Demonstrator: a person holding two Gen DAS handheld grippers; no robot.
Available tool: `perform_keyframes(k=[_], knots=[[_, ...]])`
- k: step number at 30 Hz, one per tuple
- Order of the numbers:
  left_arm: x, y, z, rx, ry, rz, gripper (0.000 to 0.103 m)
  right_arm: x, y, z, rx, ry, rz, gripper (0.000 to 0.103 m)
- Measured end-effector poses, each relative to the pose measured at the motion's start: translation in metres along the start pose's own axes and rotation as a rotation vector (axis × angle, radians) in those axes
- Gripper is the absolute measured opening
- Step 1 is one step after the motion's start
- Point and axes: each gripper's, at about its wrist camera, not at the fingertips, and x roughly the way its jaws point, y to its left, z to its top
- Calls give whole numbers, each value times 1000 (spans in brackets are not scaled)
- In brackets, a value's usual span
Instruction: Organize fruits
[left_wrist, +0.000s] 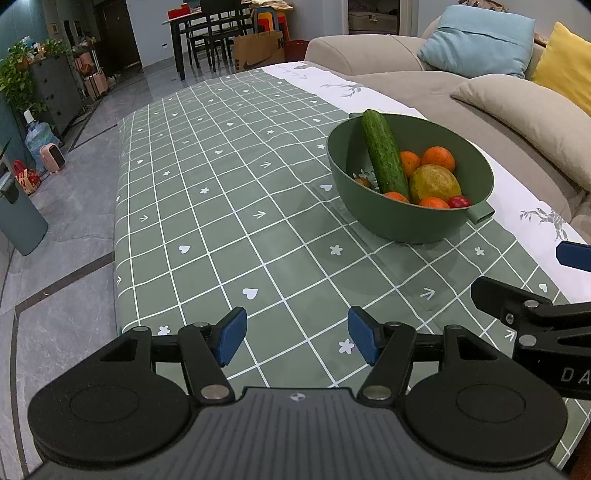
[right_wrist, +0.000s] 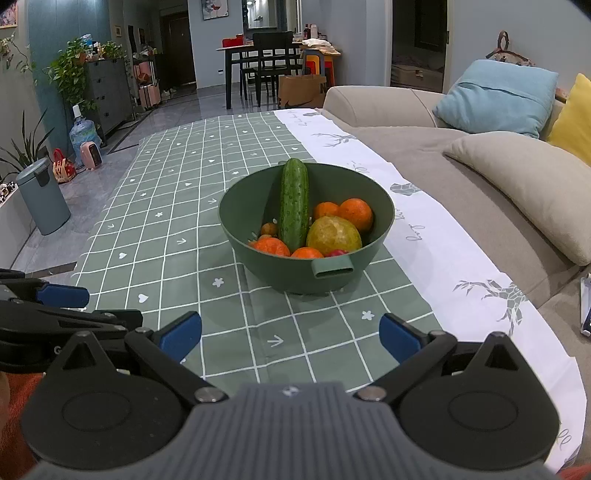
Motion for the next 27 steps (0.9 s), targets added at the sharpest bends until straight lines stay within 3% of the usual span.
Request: perform_keyframes(k=[27], knots=[[-2,2,0,-6,-1,-2,75,0,0,1,-5,5,1,98]])
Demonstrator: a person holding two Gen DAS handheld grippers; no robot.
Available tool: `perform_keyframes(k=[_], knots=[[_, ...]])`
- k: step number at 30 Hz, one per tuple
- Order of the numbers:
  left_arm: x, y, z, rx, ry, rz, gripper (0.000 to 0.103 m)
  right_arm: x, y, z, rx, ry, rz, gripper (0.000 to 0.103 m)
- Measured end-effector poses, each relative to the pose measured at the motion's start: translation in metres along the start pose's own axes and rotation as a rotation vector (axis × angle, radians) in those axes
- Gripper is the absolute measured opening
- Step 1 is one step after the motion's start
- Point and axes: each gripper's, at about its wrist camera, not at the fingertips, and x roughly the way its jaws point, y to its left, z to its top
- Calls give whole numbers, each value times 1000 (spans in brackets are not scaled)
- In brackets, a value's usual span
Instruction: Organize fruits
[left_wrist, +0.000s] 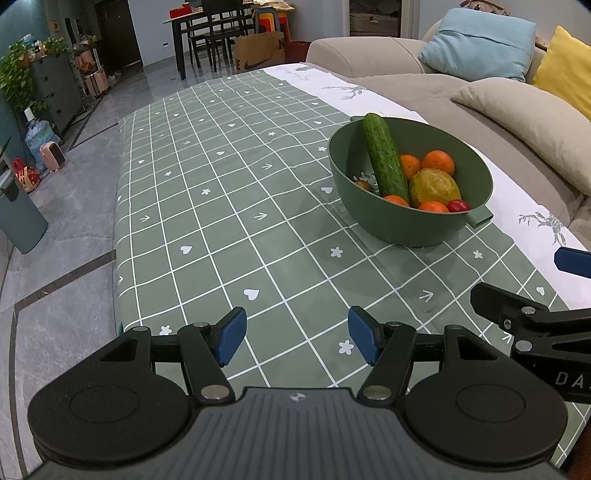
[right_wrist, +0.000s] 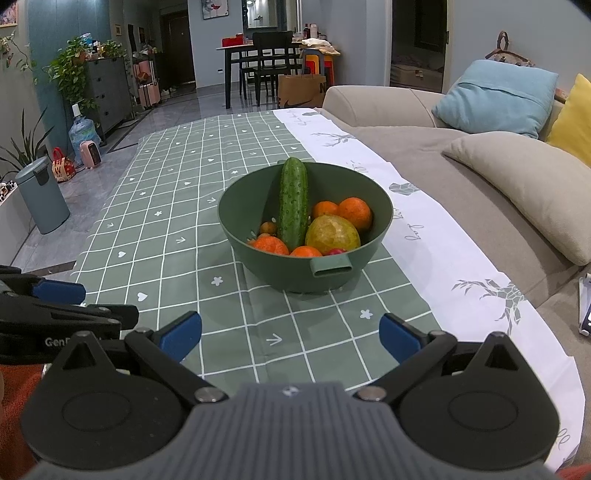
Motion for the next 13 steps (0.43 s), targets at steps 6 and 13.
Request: perform_keyframes(k=[6,13], knots=[[-2,0,1,-4,-3,5,75,0,0,0,-2,0,0,98],[-5,0,0,-3,-13,8,75,-1,-1,1,-2,0,-1,98]])
